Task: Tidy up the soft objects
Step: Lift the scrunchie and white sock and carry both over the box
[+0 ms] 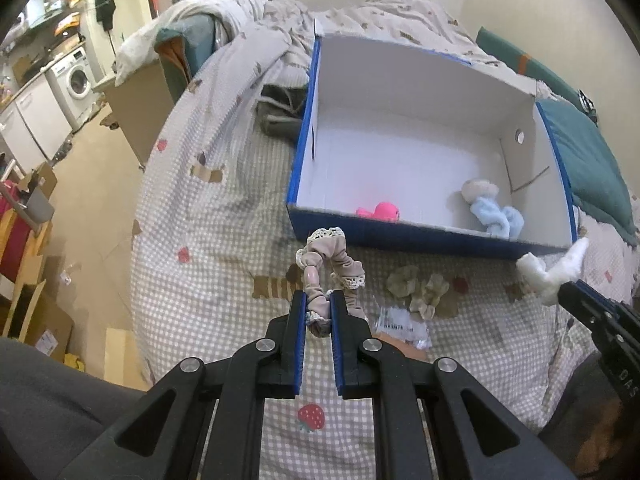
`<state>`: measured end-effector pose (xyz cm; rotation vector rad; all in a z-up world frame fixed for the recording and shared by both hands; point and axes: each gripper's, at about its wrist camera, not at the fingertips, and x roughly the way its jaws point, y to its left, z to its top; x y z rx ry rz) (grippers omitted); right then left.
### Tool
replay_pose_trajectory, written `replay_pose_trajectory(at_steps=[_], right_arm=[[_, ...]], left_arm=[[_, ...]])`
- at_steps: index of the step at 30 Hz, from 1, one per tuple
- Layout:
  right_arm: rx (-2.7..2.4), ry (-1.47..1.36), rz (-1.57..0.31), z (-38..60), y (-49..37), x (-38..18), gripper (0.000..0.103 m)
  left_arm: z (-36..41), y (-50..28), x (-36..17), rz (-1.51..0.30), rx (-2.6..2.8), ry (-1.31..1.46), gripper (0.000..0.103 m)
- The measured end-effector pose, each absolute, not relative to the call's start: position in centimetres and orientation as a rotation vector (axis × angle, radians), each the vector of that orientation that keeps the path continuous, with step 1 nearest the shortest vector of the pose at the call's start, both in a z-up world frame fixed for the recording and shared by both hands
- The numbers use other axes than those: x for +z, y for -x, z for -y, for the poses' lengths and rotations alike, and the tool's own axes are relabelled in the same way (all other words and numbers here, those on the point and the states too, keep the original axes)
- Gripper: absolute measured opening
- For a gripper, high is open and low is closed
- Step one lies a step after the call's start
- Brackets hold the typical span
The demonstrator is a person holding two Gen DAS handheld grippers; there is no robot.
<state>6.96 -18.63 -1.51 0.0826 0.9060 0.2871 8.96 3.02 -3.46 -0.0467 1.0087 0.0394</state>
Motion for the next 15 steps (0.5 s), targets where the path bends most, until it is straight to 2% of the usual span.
replay_pose_trajectory(at_steps=[15], right_arm=[[0.269,-0.106,-0.802,21.1,-11.6,2.3,0.016]], left_arm=[[-1.1,-14.4,3.4,-0.838,0.013,-0.005,0.011]])
